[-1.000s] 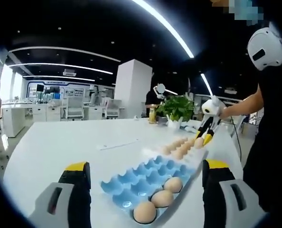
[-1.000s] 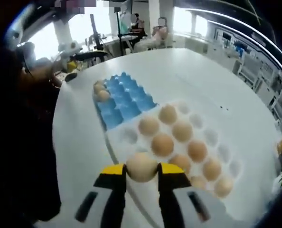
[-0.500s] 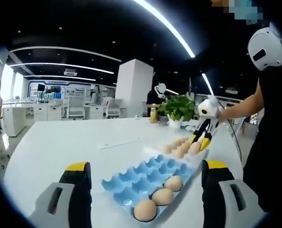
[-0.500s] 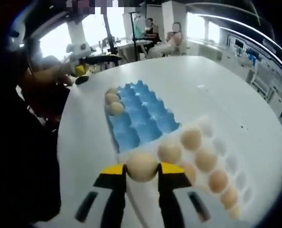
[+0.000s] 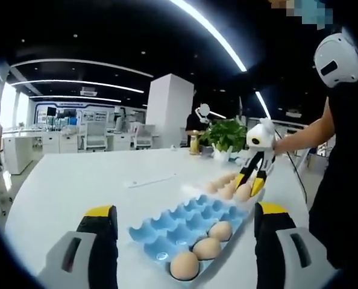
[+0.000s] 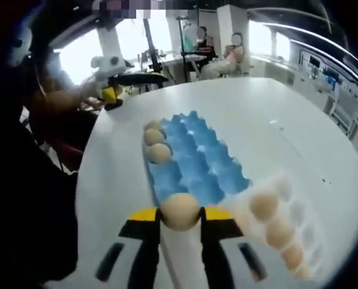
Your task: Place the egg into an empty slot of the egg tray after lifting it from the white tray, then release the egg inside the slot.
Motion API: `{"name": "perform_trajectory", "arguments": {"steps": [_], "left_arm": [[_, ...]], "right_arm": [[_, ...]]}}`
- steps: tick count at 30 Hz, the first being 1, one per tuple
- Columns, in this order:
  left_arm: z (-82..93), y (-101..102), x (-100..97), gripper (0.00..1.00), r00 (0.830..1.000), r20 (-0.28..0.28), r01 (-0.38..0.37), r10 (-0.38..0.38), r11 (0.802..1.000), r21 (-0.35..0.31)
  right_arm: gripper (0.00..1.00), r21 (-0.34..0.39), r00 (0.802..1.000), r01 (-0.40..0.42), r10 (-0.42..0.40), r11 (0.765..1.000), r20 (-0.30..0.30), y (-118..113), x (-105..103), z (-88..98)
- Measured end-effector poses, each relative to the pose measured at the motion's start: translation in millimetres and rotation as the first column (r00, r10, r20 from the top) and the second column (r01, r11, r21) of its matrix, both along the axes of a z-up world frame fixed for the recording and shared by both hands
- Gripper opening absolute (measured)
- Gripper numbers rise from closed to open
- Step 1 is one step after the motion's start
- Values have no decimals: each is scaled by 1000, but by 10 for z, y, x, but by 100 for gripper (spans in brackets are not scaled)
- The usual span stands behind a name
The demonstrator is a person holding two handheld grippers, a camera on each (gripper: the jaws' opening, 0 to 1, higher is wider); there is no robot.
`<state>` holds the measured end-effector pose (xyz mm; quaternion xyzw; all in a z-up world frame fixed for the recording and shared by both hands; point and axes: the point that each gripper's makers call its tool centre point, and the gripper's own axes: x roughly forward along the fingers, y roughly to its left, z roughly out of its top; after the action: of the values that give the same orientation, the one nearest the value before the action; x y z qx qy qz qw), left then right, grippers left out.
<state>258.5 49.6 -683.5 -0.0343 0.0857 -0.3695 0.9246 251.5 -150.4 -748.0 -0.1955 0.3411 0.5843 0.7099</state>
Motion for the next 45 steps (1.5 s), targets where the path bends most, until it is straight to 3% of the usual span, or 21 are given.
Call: {"name": "perform_trajectory", "arguments": {"steps": [11, 16, 35, 45], "left_arm": [[-20, 14, -20, 93, 1000, -6, 3, -3, 1000, 8], [-32, 39, -7, 96, 1000, -9, -10, 10, 1000, 13], [-13, 17, -15, 89, 1000, 2, 4, -4, 1000, 17], [-39, 10, -31, 87, 1000, -1, 13, -13, 999, 39]], "right_arm": [[26, 29, 997, -80, 80, 996, -4, 413, -35, -53], [26, 20, 995, -96, 96, 995, -17, 469, -52, -137], [26, 0, 990, -141, 141, 990, -28, 636, -83, -292], [26, -24, 983, -184, 184, 983, 0, 687, -103, -337]]}}
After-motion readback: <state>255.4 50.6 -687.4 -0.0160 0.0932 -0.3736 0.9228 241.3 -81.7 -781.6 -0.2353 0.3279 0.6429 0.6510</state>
